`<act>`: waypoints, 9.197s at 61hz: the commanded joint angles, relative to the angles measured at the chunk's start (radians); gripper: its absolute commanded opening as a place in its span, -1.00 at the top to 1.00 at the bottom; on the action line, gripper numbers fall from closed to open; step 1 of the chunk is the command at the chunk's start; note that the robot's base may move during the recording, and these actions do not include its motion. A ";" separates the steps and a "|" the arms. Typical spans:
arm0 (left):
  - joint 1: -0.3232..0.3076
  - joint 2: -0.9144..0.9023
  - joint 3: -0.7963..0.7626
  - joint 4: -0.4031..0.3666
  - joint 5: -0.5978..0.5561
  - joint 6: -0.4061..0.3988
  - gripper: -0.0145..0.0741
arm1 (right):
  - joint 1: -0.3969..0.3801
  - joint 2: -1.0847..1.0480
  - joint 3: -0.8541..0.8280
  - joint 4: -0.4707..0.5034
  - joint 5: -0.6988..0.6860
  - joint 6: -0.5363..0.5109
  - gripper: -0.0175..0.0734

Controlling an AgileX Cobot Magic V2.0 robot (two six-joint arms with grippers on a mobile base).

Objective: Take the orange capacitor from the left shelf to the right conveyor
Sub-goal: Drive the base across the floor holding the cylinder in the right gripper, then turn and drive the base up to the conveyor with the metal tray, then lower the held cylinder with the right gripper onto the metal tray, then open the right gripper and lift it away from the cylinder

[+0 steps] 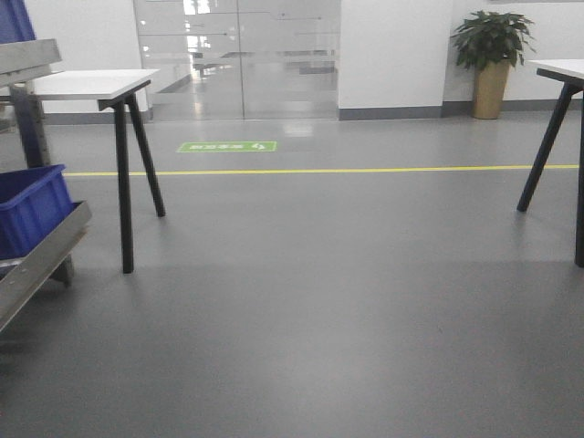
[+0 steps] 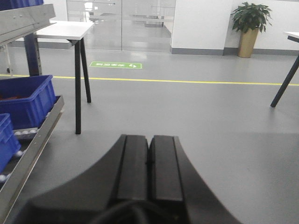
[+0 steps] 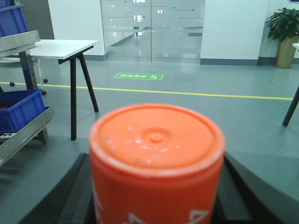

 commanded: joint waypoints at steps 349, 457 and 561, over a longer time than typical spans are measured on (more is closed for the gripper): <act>0.061 -0.012 -0.004 -0.002 -0.091 -0.002 0.96 | -0.006 0.017 -0.030 0.000 -0.136 -0.003 0.42; 0.061 -0.012 -0.004 -0.002 -0.091 -0.002 0.96 | 0.254 1.825 -0.240 -0.111 -1.612 0.077 0.42; 0.061 -0.012 -0.004 -0.002 -0.091 -0.002 0.96 | 0.288 1.034 -0.155 -0.123 -0.885 0.129 -0.53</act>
